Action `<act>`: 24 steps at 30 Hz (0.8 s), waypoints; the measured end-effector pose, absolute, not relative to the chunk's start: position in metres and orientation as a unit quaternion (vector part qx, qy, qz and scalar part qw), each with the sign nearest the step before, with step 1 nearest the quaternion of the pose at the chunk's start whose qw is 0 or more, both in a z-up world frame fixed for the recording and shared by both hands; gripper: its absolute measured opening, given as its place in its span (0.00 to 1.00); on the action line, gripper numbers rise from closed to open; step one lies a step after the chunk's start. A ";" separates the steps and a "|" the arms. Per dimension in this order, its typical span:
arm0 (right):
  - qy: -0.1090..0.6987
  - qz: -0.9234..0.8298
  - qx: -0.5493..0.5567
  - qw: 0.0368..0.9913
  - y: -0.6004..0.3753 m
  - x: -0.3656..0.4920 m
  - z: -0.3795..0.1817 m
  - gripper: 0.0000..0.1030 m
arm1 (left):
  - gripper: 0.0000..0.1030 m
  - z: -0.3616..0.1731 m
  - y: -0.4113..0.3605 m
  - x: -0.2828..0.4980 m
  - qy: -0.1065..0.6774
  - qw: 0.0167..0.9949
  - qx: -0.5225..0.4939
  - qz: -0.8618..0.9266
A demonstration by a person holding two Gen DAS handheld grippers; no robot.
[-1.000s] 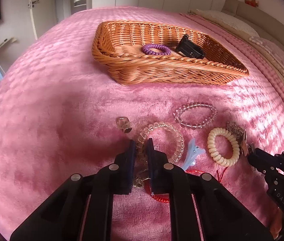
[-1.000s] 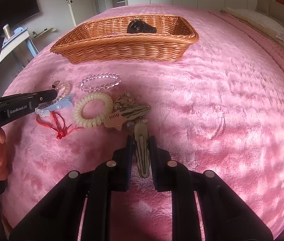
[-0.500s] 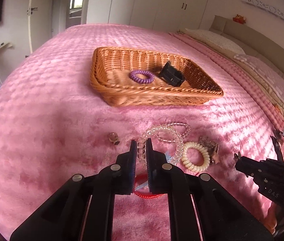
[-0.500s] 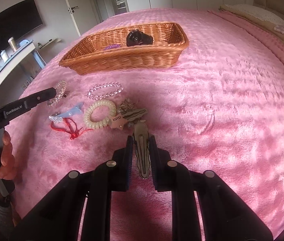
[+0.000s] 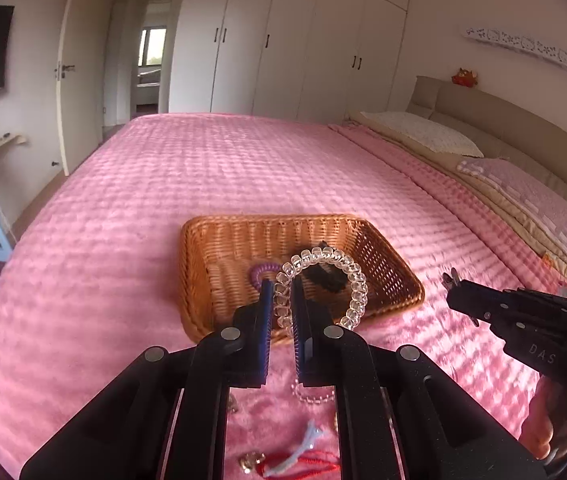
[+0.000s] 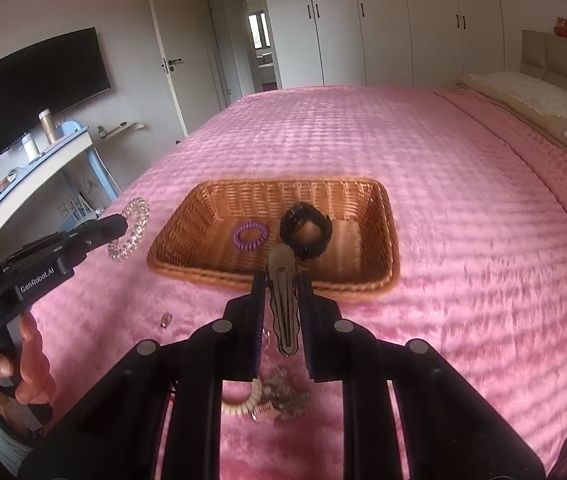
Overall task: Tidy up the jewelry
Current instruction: 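Lower the bead bracelet into the basket with the left tool while the right tool drops the keys there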
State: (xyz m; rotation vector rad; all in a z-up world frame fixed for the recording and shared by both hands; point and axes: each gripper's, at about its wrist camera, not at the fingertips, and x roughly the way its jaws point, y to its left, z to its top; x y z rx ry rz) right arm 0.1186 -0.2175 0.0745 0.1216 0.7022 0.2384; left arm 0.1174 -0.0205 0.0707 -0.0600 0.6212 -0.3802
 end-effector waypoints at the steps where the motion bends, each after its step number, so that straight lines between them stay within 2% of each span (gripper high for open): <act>1: 0.345 0.120 0.060 0.929 -0.215 0.130 0.077 0.14 | 0.07 0.070 -0.021 0.126 0.305 0.934 -0.030 -0.184; 6: 0.374 0.146 0.076 0.913 -0.200 0.204 0.073 0.14 | 0.07 0.056 -0.027 0.167 0.319 0.933 -0.016 -0.165; 11: 0.422 0.158 0.089 0.888 -0.178 0.270 0.046 0.14 | 0.07 0.031 -0.032 0.198 0.339 0.928 -0.003 -0.152; 24: 0.480 0.134 0.059 0.865 -0.149 0.327 -0.002 0.14 | 0.08 -0.014 -0.040 0.227 0.381 0.912 0.027 -0.149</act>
